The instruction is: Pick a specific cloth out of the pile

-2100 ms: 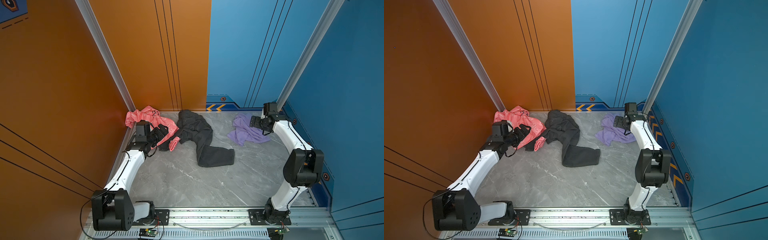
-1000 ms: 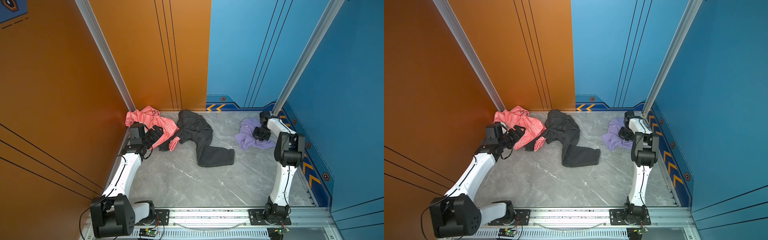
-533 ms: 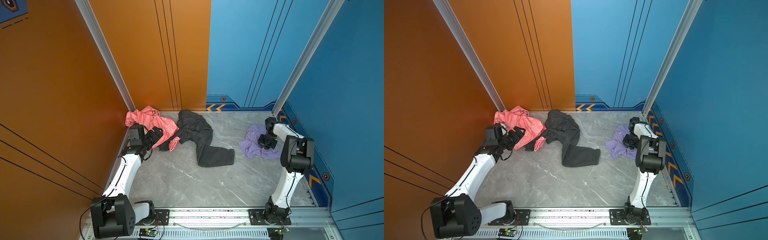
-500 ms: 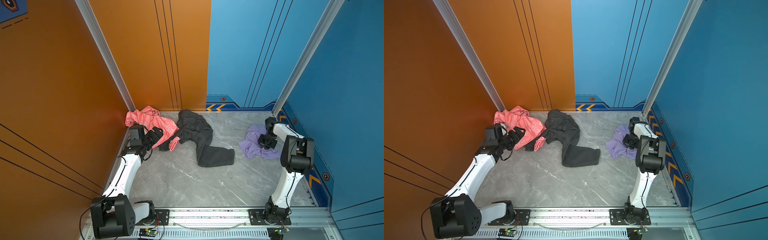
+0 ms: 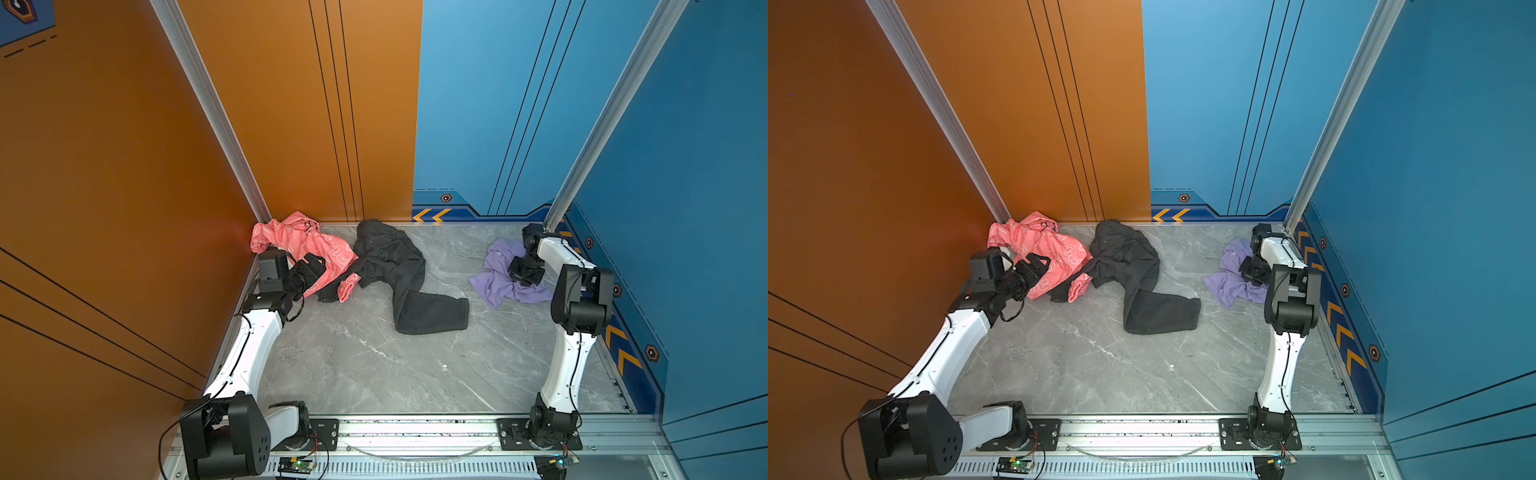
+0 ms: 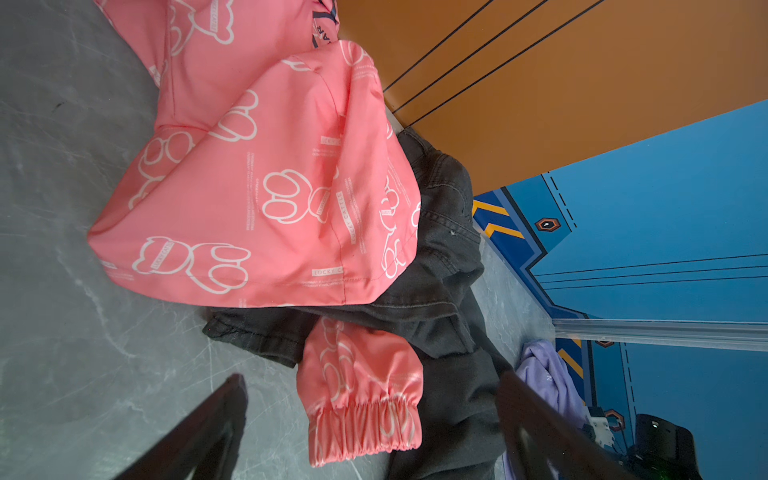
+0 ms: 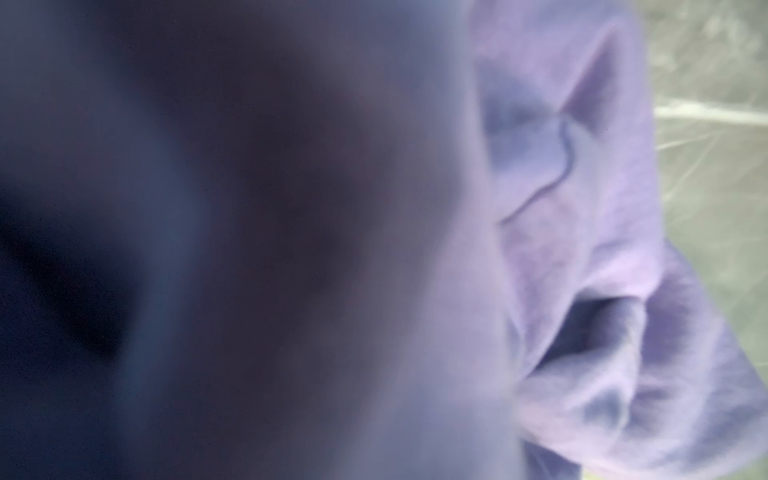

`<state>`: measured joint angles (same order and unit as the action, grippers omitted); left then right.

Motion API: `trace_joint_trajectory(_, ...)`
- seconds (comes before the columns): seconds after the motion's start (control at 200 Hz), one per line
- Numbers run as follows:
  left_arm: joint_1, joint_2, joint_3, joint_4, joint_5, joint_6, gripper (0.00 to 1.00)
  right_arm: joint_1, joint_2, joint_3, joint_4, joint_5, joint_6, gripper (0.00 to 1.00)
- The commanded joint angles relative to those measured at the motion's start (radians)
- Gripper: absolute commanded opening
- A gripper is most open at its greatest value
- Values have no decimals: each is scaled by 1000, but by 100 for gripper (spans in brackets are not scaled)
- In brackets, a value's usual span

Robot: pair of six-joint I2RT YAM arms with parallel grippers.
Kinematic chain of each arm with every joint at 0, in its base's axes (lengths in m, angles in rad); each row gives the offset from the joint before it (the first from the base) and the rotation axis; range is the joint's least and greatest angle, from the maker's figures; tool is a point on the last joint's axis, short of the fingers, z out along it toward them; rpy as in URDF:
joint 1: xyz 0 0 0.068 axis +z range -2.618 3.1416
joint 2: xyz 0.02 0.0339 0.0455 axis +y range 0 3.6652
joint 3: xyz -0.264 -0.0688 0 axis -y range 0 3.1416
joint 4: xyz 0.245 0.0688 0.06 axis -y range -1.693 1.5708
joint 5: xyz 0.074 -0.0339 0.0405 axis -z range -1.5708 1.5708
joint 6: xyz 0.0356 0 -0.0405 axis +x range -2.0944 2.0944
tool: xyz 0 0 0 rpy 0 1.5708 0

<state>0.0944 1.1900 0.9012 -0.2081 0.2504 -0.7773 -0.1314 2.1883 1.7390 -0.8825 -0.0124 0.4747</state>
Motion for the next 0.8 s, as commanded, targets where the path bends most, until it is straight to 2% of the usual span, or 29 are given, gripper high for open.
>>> trace_joint_trajectory(0.0, 13, -46, -20, -20, -28, 40, 95, 7, -28, 10, -22, 5, 19, 36)
trace_joint_trajectory(0.135, 18, -81, -41, -40, -60, 67, 96, 7, -108, 2, -22, 22, 16, 54)
trace_joint_trajectory(0.245, 22, -105, -61, -45, -98, 85, 97, 15, -232, -1, -18, 19, -11, 72)
trace_joint_trajectory(0.42, 22, -122, -79, -45, -163, 152, 98, 31, -424, -84, 52, 12, -94, 82)
trace_joint_trajectory(0.606, 14, -140, -117, 10, -295, 301, 98, 47, -690, -424, 401, 2, -166, 90)
trace_joint_trajectory(0.721, -9, -176, -205, 194, -364, 444, 98, 50, -845, -696, 689, 26, -187, 100)
trace_joint_trajectory(0.796, -26, -196, -270, 298, -412, 521, 98, 52, -925, -864, 856, 54, -209, 100)
